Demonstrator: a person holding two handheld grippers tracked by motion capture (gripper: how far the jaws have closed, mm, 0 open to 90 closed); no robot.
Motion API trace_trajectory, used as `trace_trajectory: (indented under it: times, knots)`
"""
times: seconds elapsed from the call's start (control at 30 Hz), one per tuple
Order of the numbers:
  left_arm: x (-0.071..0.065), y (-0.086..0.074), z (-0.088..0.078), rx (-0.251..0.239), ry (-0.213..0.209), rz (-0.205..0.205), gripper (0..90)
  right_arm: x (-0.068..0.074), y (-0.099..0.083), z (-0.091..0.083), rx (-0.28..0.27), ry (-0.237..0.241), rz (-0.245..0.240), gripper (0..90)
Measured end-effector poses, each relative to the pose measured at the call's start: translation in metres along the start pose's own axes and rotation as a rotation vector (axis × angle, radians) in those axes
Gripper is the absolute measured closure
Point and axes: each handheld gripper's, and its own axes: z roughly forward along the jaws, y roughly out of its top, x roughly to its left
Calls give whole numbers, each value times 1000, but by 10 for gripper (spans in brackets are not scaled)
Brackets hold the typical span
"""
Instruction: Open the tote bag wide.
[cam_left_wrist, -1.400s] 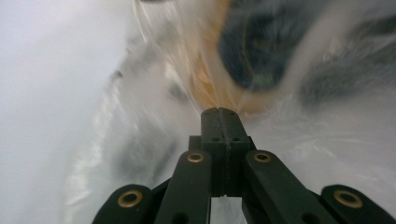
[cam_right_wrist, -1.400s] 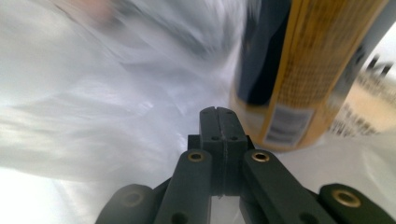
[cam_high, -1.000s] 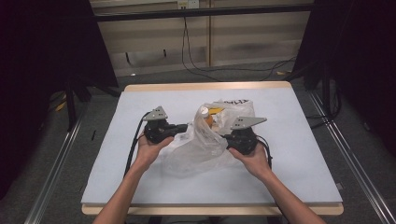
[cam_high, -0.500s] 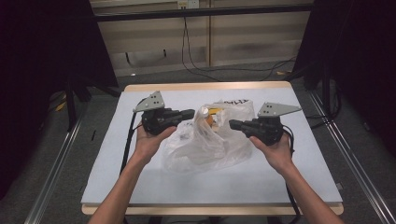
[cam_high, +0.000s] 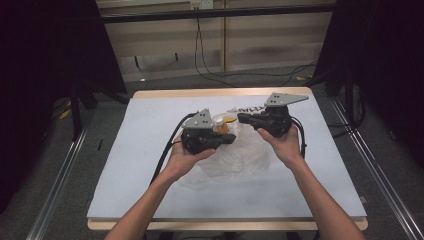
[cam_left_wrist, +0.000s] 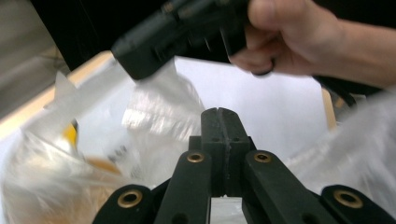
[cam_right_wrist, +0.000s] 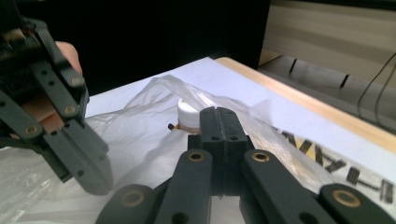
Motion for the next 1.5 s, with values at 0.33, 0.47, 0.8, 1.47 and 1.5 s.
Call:
trace_trajectory:
  times: [0.33, 0.47, 0.8, 1.47, 1.5]
  knots:
    - [28, -44, -12, 113, 85, -62, 900, -12, -24, 26, 120, -6, 18, 900]
    - [52, -59, -14, 128, 144, -107, 900, -26, -31, 35, 142, -24, 23, 900]
    - [86, -91, 6, 278, 227, -127, 900, -71, -48, 52, 166, -100, 106, 900]
    - [71, -135, -27, 431, 244, 3, 900, -84, -120, 37, 399, -116, 67, 900]
    - [70, -136, -31, 440, 242, 6, 900, -83, -121, 33, 397, -108, 52, 900]
